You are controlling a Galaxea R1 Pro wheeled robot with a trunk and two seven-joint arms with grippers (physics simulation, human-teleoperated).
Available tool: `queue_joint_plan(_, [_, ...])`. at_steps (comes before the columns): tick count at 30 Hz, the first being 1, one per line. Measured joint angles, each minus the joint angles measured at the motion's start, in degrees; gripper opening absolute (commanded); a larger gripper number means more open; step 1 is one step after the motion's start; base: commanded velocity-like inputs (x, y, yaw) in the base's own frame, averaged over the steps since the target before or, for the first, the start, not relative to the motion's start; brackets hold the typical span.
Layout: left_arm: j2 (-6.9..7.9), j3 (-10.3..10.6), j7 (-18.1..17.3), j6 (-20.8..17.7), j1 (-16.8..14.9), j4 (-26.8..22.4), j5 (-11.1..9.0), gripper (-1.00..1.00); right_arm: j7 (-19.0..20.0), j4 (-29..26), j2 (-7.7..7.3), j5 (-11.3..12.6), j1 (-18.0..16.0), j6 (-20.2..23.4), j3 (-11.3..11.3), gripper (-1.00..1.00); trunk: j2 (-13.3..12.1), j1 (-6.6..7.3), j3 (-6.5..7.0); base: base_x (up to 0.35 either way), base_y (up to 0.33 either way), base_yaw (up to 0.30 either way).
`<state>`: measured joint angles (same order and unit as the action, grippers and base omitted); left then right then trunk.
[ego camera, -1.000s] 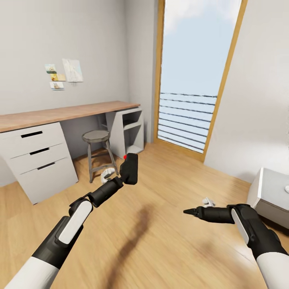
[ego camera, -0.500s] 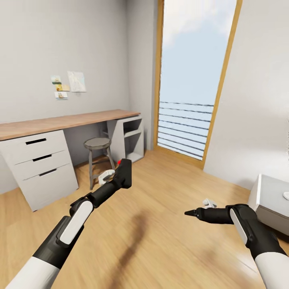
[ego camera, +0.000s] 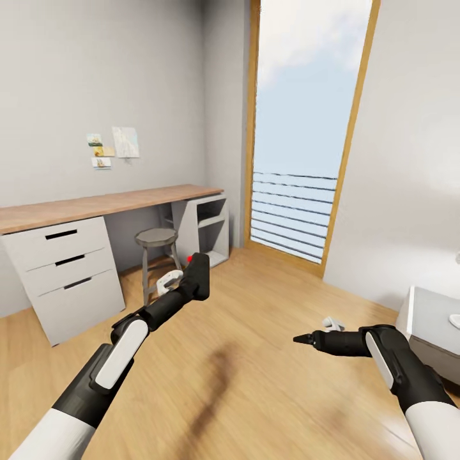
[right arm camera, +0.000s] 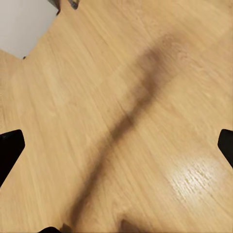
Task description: Attach the digital camera to the camera tripod in the bedroom.
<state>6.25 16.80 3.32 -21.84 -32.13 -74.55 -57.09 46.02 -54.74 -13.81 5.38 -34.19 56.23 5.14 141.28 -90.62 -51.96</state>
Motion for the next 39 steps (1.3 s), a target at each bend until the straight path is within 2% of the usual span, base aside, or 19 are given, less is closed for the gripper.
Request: queue_joint_plan(39, [0.04, 0.0, -0.5, 0.1, 0.0, 0.1, 0.0, -1.0, 0.1, -0.1, -0.03, 0.1, 0.0, 0.0, -0.1, 1.0, -15.6, 8.57, 7.0, 0.0, 0.0, 0.0])
